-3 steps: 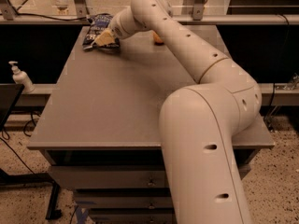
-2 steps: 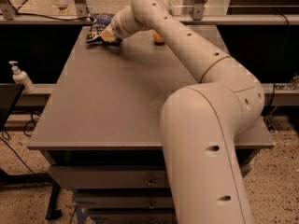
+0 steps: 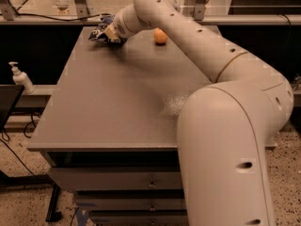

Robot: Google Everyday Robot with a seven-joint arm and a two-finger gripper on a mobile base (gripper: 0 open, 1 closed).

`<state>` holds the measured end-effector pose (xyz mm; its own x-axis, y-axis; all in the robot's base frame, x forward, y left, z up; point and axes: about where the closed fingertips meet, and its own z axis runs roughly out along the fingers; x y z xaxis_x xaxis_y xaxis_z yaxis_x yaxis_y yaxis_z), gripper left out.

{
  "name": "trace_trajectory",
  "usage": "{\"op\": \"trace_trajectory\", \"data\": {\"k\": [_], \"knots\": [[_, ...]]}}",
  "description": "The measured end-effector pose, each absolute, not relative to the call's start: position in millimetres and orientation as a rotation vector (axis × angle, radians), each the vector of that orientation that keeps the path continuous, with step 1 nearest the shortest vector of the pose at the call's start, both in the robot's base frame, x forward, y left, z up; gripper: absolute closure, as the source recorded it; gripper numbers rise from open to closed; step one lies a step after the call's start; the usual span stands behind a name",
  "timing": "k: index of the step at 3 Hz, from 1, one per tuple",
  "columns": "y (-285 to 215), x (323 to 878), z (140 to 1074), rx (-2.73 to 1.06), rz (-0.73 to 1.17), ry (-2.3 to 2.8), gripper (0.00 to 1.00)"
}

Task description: Move blue chip bag near apple

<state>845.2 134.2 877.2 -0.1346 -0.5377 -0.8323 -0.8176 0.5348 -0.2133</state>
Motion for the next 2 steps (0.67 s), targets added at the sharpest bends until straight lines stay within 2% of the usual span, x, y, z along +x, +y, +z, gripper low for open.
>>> {"op": "trace_trajectory", "data": {"k": [2], "knots": [[119.9,799.2,932.7,-1.098,0.380,1.775,1.00]]}}
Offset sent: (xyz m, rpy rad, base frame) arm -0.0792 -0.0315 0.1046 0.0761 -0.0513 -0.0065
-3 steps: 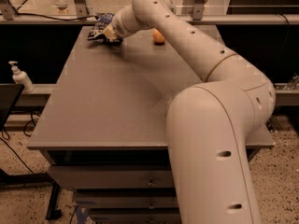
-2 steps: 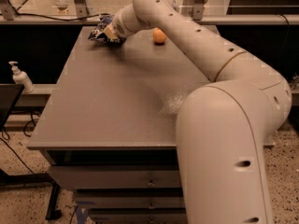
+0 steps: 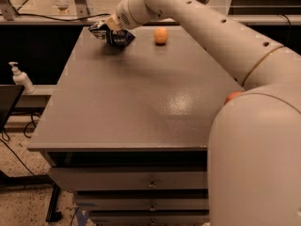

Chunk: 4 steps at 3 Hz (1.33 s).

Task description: Move blue chip bag near apple

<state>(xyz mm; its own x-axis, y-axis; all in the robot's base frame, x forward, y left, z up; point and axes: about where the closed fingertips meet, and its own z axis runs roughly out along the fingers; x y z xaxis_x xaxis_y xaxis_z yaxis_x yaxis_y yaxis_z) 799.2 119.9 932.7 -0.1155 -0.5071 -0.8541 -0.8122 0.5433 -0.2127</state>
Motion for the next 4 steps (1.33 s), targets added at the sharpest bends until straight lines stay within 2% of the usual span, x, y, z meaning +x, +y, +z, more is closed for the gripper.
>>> {"op": "trace_trajectory", "data": {"k": [2,4], "knots": [[62.1,739.9,982.3,-1.028,0.260,1.810,1.00],[7.5,670.6,984.6,-0.915,0.161,1.921,1.00]]}}
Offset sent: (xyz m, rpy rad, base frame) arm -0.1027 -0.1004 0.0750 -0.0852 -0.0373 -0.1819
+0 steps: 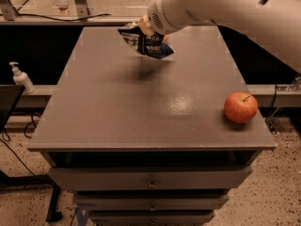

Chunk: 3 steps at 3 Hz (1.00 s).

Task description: Move blue chip bag near apple

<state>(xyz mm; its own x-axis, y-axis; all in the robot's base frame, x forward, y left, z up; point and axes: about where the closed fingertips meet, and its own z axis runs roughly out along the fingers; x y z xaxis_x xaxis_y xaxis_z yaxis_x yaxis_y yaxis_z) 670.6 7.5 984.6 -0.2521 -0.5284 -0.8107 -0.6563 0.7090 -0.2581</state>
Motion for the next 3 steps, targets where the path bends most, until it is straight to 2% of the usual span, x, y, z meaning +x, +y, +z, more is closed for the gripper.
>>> {"op": "trace_trajectory", "data": {"k": [3], "knots": [[-71.3,588.5,923.1,-0.765,0.073,2.094,1.00]]}}
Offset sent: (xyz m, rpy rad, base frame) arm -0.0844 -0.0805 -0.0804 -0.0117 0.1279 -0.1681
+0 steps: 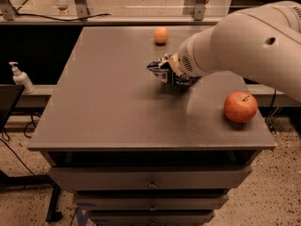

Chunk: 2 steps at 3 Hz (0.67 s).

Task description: Move blue chip bag near apple

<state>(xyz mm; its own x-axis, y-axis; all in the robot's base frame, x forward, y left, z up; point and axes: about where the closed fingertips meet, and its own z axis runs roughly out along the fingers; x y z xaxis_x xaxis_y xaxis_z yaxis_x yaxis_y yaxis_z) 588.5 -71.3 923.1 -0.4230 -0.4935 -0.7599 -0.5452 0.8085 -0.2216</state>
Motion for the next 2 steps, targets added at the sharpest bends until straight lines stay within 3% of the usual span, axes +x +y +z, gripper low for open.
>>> {"op": "trace_trajectory", "data": {"k": [2], "knots": [[-108.3,542.8,910.0,-0.696,0.019,2.182,1.00]]}}
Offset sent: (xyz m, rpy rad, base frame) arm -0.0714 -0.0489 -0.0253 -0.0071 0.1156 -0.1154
